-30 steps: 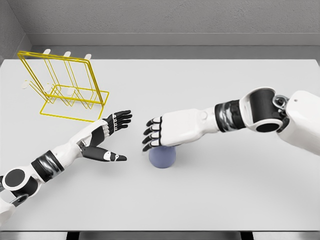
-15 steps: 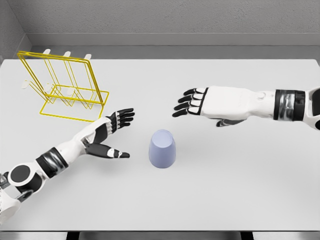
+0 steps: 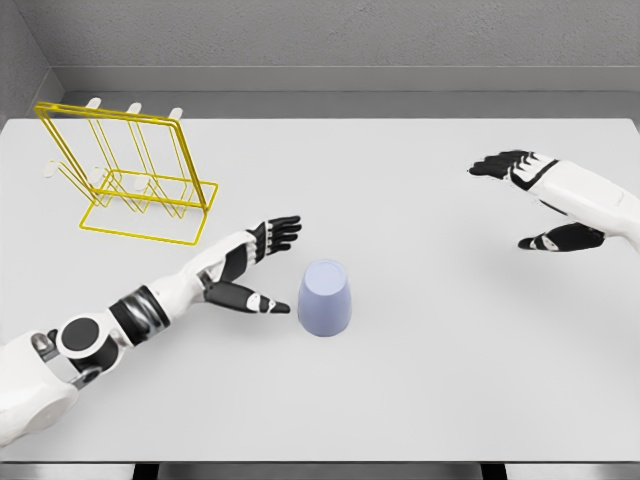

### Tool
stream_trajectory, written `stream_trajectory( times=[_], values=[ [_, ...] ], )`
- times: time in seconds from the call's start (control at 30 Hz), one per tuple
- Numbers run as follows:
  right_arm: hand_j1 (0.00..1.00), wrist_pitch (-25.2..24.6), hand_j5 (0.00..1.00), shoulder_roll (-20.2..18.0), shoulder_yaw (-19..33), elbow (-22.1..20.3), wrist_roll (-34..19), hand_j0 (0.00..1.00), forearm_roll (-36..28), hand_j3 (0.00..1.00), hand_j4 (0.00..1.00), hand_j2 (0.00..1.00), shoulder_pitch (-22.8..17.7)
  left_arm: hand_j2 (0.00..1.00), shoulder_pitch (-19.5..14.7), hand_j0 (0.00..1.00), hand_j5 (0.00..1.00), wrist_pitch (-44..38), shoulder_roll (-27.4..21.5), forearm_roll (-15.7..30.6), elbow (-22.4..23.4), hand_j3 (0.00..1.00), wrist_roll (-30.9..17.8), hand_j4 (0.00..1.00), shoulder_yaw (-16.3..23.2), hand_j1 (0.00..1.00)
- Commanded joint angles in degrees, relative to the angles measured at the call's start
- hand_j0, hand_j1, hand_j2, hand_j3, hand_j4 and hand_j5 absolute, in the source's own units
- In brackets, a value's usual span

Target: Place the cup on the cup holder with both arms

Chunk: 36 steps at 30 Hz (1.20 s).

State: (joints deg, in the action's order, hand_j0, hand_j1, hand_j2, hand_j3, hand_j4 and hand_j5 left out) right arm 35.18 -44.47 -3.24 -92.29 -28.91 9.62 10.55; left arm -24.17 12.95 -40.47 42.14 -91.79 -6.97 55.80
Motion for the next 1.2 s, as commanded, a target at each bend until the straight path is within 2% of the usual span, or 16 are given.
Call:
stream_trajectory(
  times=[0.0,0.27,0.4,0.57,1.17],
  values=[
    [1.00,-0.2,1.00,0.4,3.8,0.6,0.0,1.00,-0.7,1.00,1.00,1.00,0.0,1.00,0.0,1.00,1.00,-0.4,0.2,-0.3,0.0,1.00,0.0,1.00,0.5,1.00],
    [1.00,-0.2,1.00,0.4,3.8,1.8,0.0,1.00,-0.7,1.00,1.00,1.00,0.0,1.00,-0.2,1.00,1.00,-0.6,2.6,-1.2,1.3,1.00,0.0,1.00,0.9,1.00],
    [1.00,-0.2,1.00,0.4,3.6,1.4,0.0,1.00,-0.6,1.00,1.00,1.00,0.0,1.00,-1.6,1.00,1.00,-2.1,4.0,-1.2,2.0,1.00,0.2,1.00,2.1,1.00],
    [1.00,-0.2,1.00,0.4,3.6,1.4,0.0,1.00,-0.6,1.00,1.00,1.00,-0.1,1.00,-1.4,1.00,1.00,-2.1,4.1,-3.0,2.0,1.00,0.2,1.00,2.2,1.00],
    [1.00,-0.2,1.00,0.4,3.7,1.4,0.0,1.00,-0.7,1.00,1.00,1.00,-0.4,1.00,-1.1,1.00,1.00,-2.1,5.3,-4.3,1.9,1.00,0.2,1.00,3.0,1.00]
  ],
)
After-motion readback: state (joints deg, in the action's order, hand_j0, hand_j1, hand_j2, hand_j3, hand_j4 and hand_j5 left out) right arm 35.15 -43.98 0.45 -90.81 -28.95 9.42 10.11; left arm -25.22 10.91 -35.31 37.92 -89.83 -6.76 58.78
